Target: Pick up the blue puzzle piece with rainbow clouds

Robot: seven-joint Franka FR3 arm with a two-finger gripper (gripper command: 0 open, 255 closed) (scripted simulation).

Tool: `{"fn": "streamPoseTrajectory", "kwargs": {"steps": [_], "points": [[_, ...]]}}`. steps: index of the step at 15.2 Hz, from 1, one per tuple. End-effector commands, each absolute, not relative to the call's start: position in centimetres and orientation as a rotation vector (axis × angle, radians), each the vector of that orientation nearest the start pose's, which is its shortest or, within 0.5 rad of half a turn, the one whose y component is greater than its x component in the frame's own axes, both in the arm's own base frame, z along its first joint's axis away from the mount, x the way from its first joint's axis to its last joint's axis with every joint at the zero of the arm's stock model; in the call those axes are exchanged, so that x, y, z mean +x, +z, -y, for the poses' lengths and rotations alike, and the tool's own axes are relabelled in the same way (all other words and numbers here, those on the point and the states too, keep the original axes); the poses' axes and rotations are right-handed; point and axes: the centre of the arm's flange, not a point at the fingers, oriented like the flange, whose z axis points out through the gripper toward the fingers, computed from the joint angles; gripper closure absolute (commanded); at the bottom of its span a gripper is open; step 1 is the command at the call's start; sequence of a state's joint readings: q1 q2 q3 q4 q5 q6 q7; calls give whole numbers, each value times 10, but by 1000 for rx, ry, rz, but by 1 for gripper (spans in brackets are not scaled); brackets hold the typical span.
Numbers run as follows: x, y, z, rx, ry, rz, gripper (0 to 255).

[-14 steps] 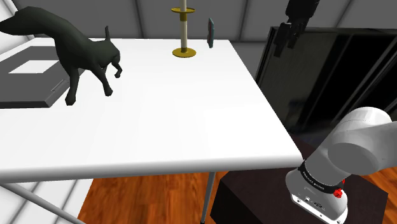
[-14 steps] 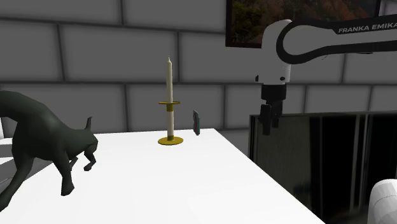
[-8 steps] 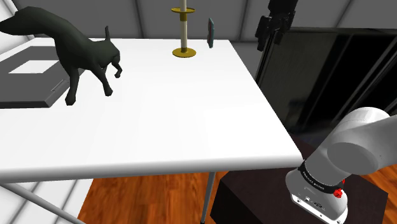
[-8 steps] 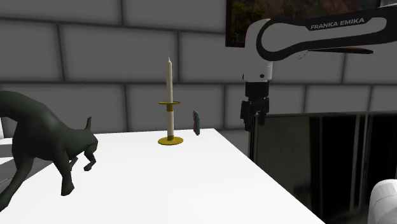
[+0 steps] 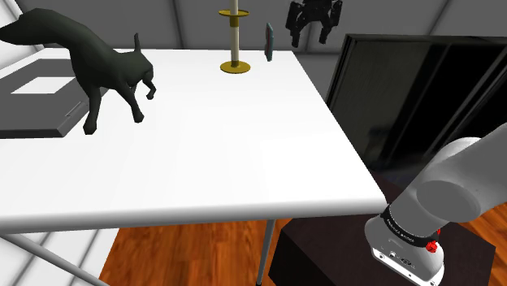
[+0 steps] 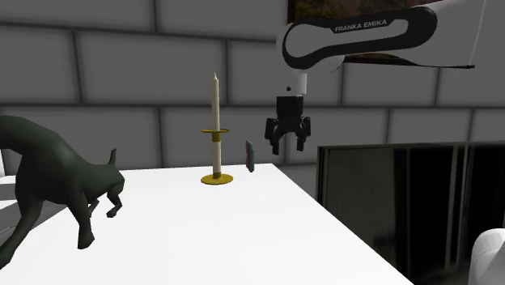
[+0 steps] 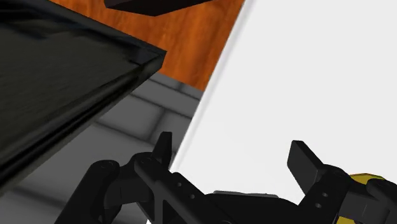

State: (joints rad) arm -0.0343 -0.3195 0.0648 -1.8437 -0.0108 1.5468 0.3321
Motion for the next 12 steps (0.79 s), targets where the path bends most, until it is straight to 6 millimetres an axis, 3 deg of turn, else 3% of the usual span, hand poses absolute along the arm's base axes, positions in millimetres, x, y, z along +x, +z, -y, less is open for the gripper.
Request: {"fn": "streamPoseTrajectory", "kwargs": {"steps": [1, 10, 12], "points": [[474, 657, -20, -3107, -44, -568, 0], [588, 682, -20, -2978, -49, -928, 0], [595, 678, -19, -2969, -49, -948, 0]]}}
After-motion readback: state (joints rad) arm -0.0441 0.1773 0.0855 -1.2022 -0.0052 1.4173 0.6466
